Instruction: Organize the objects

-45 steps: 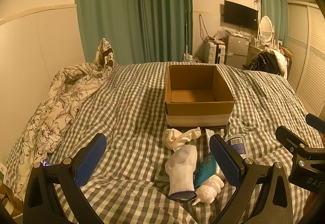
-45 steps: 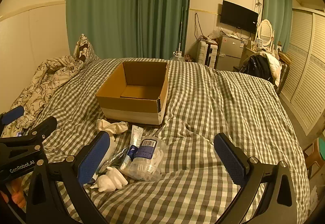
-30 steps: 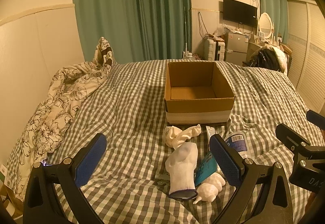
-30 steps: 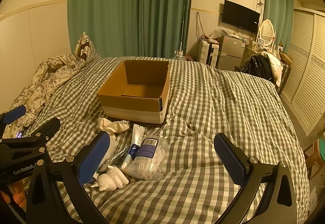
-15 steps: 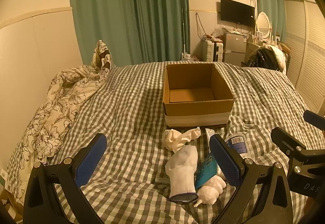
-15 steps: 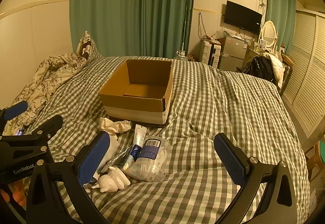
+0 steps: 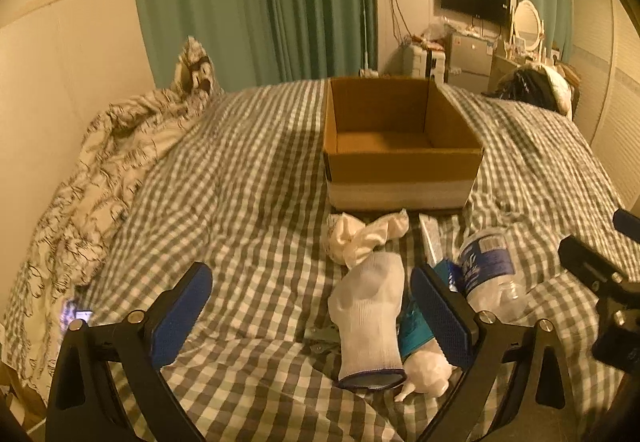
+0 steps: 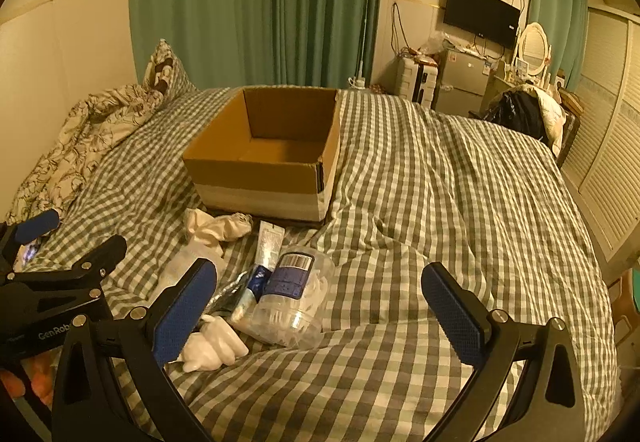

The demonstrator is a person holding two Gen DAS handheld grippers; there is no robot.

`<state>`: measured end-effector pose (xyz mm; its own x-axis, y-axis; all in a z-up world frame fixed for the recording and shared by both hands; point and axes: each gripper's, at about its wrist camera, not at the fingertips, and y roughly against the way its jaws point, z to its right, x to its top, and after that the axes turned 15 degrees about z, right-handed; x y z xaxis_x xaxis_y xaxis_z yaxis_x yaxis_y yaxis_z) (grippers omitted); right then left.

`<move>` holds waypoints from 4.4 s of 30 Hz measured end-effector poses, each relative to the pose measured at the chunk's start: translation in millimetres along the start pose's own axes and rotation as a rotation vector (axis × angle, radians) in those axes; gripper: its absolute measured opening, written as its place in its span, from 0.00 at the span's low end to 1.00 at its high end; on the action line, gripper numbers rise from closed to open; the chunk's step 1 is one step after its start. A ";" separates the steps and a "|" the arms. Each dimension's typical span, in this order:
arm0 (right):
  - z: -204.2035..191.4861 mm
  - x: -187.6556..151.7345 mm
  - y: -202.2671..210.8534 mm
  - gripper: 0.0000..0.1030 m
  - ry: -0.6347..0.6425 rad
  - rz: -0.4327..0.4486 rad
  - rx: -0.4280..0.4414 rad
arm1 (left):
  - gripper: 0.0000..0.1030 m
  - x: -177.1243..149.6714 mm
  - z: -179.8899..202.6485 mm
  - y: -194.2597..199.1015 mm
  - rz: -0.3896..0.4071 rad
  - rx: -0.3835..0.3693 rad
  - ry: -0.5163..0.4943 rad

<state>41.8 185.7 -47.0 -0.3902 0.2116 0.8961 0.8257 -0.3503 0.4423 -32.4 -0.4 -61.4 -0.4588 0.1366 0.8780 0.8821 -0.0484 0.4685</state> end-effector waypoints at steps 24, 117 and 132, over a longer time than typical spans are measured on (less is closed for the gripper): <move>-6.0 -48.8 -115.3 0.80 -0.083 -0.360 0.018 | 0.43 -61.7 31.3 -89.9 -0.266 -0.226 -0.001; 3.3 -5.5 -60.9 0.81 -0.091 -0.211 0.024 | 0.86 -33.4 16.1 -58.6 -0.169 -0.220 -0.080; -4.6 -50.3 -116.0 0.81 -0.147 -0.382 0.057 | 0.86 -77.1 44.0 -102.9 -0.361 -0.330 -0.162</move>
<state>-36.2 211.5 -143.2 -0.6143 0.4457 0.6511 0.6555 -0.1709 0.7356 -83.2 37.5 -181.6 -0.6828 0.3526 0.6400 0.5777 -0.2757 0.7683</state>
